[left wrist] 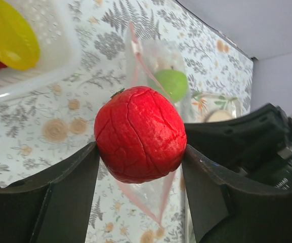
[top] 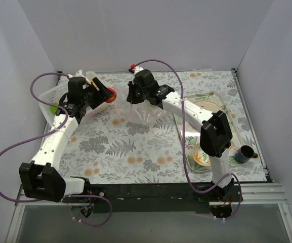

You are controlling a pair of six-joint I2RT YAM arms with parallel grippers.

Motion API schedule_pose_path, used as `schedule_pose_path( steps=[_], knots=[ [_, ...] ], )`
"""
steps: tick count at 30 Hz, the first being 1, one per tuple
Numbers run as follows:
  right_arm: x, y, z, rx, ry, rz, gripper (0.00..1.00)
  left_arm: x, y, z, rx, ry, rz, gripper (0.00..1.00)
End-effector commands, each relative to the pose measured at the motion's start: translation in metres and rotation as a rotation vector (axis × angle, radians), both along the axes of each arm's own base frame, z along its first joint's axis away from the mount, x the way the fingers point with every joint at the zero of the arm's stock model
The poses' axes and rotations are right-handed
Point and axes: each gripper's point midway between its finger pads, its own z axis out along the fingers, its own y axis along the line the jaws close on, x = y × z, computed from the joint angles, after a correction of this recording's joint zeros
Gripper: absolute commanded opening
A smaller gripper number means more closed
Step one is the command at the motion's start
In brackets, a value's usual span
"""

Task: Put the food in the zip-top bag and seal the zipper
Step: Place the fake fruit in the zipper food storage bag.

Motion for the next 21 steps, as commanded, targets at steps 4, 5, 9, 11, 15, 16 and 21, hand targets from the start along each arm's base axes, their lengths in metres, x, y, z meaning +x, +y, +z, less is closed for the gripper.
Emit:
schedule_pose_path(
  steps=[4, 5, 9, 11, 15, 16, 21],
  knots=[
    [0.015, -0.001, 0.028, 0.03, -0.046, -0.058, 0.01, -0.015, -0.054, -0.006, -0.097, 0.023, -0.144, 0.18],
    [0.015, -0.001, 0.03, 0.033, -0.048, -0.059, 0.01, -0.015, -0.058, -0.012, -0.1, 0.035, -0.148, 0.18],
    [0.014, -0.002, 0.038, 0.044, -0.051, -0.064, 0.01, -0.015, -0.068, -0.025, -0.111, 0.05, -0.166, 0.25],
    [0.013, -0.003, 0.039, 0.045, -0.048, -0.065, 0.01, -0.015, -0.071, -0.027, -0.109, 0.055, -0.175, 0.4],
    [0.013, -0.003, 0.042, 0.049, -0.051, -0.064, 0.01, -0.014, -0.072, -0.026, -0.107, 0.044, -0.18, 0.62],
    [0.013, -0.003, 0.042, 0.049, -0.05, -0.065, 0.01, -0.013, -0.073, -0.025, -0.105, 0.042, -0.183, 0.65],
    [0.013, -0.004, 0.047, 0.048, -0.063, -0.065, 0.01, -0.011, -0.073, -0.023, -0.095, 0.034, -0.192, 0.78]
  ],
)
